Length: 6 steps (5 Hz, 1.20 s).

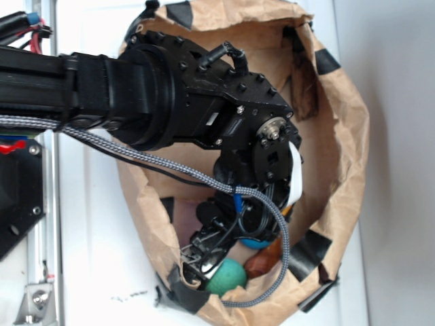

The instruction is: Grab the green ball.

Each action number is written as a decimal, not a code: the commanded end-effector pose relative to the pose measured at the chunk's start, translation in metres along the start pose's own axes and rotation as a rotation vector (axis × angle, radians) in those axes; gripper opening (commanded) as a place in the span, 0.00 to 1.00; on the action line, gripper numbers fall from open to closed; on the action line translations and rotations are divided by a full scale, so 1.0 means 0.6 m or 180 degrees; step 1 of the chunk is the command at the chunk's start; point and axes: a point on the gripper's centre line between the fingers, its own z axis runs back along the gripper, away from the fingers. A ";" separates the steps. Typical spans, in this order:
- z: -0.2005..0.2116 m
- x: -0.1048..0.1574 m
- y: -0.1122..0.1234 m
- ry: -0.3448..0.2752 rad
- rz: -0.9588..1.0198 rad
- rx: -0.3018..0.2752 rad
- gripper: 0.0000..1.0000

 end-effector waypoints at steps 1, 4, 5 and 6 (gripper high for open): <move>0.010 0.003 -0.021 -0.0120 -0.0074 -0.0391 1.00; -0.014 0.010 -0.101 -0.0269 -0.0107 -0.0467 1.00; -0.040 0.020 -0.101 -0.0354 -0.0097 -0.0287 1.00; -0.073 0.028 -0.107 -0.0294 -0.0128 -0.0242 1.00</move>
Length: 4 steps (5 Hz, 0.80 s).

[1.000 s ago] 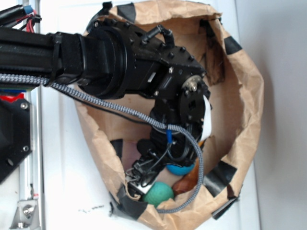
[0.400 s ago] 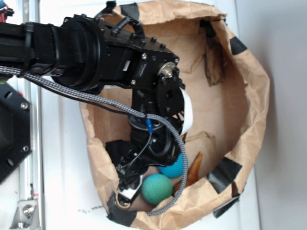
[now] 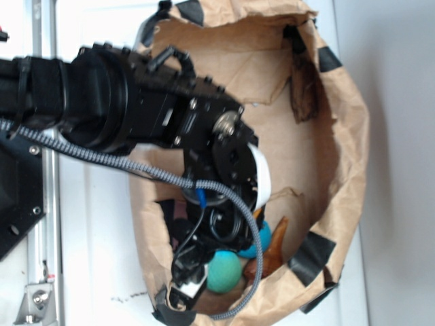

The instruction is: Grab the green ball.

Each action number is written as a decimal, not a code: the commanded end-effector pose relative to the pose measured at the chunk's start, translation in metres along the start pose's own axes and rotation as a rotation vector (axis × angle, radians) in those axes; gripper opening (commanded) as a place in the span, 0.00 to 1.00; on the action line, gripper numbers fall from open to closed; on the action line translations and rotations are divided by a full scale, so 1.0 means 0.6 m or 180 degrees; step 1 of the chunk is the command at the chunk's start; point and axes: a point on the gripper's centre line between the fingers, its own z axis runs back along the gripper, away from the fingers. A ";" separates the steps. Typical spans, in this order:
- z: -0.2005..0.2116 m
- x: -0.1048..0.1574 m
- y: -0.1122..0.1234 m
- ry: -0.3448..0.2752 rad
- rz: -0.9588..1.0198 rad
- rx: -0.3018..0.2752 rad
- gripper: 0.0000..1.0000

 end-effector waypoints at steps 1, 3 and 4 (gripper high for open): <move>-0.060 0.017 -0.055 0.0156 -0.0324 -0.0066 1.00; -0.053 0.020 -0.041 0.0083 -0.0202 0.0017 0.00; -0.047 0.023 -0.032 -0.0071 -0.0153 0.0184 0.00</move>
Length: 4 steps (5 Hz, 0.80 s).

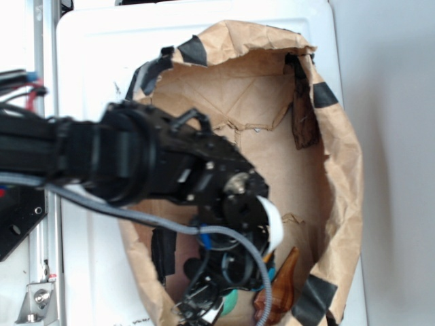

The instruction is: Grab the green ball.

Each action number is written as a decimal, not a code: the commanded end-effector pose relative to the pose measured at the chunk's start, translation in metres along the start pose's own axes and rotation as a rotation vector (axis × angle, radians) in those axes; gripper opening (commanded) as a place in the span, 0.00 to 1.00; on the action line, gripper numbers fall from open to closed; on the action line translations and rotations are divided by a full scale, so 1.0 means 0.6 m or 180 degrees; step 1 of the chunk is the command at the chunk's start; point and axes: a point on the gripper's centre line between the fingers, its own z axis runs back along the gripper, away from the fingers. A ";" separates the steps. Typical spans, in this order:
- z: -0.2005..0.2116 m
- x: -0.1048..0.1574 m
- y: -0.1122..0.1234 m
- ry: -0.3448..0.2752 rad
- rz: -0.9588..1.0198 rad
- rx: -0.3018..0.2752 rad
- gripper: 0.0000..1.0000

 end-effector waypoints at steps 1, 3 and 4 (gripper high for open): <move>0.051 0.028 0.081 -0.0122 -0.0126 0.0130 0.00; 0.057 0.031 0.091 -0.0117 0.0009 0.0099 0.00; 0.107 0.027 0.120 -0.0158 0.0226 0.0675 0.00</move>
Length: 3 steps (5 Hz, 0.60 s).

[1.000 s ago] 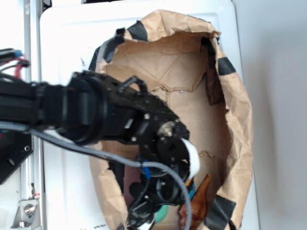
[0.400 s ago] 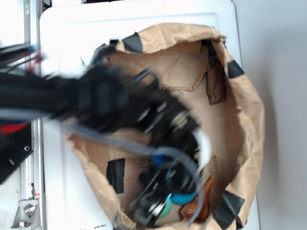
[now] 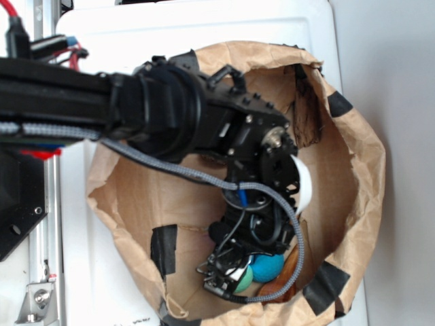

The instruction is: Grab the green ball.

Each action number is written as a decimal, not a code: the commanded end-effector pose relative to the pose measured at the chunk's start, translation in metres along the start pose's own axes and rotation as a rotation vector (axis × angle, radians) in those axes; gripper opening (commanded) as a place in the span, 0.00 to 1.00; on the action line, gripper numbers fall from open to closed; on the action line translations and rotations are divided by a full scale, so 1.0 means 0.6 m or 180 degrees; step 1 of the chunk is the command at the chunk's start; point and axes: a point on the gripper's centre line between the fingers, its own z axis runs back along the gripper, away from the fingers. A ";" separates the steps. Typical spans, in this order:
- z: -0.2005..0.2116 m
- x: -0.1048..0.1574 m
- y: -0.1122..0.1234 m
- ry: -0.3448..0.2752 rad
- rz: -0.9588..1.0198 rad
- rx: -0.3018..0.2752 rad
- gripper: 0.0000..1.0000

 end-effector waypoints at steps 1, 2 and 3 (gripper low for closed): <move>0.139 -0.009 0.042 -0.0290 0.0553 0.1196 0.00; 0.194 -0.030 0.021 -0.0190 0.0844 0.1734 0.00; 0.216 -0.040 -0.010 0.0035 0.1090 0.2239 0.00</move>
